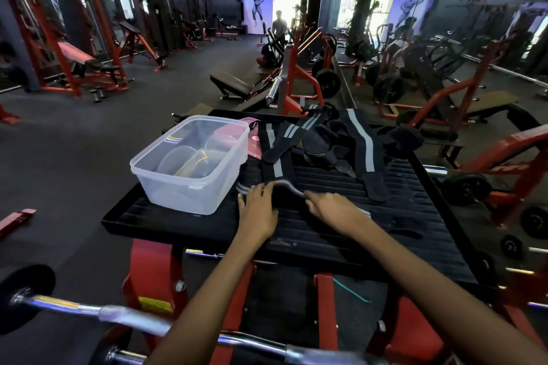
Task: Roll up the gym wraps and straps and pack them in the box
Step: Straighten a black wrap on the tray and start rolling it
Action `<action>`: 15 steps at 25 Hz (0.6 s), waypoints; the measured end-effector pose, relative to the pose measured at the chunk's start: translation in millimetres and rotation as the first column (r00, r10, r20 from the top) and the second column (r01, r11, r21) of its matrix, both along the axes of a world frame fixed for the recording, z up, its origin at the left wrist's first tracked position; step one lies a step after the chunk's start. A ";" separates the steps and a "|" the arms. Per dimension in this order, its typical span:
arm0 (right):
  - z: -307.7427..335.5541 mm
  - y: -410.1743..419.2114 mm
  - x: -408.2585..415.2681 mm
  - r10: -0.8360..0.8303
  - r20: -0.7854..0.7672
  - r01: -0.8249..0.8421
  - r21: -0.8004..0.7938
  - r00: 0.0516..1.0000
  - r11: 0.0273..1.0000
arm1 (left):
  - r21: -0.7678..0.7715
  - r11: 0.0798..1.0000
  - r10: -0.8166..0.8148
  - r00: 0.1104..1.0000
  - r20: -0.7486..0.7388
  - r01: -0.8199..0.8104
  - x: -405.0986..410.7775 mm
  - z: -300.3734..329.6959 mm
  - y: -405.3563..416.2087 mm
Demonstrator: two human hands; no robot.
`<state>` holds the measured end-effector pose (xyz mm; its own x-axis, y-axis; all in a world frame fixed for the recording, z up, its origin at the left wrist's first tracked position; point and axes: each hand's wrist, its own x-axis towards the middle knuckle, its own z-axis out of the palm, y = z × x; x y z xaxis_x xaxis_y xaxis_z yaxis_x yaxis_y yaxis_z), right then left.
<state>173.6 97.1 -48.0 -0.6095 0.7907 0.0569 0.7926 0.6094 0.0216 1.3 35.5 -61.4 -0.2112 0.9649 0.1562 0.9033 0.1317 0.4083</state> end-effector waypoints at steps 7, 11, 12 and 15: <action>8.8 -4.5 20.7 0.227 -0.273 -0.090 0.436 0.935 0.895 | 0.399 0.917 0.022 0.999 -0.028 -0.009 -14.0 31.5 3.9; -9.3 -34.9 39.3 0.295 -0.235 -0.249 0.207 0.926 0.946 | 0.230 0.973 0.021 0.993 -0.115 0.006 -15.4 8.6 -25.0; -10.9 -39.9 40.8 0.299 -0.194 -0.270 0.163 0.934 0.949 | 0.158 0.987 0.010 0.998 -0.070 0.001 -16.7 3.5 -31.5; 5.7 -29.8 23.6 0.107 -0.316 -0.136 -0.070 0.943 0.988 | 0.123 0.991 -0.062 0.993 0.101 0.049 -14.7 8.0 -26.4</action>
<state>197.2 67.3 -42.3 -0.6646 0.7224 0.1908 0.6709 0.6894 -0.2732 -13.4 9.1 -53.4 -0.1791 0.9511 0.2517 0.8597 0.0269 0.5101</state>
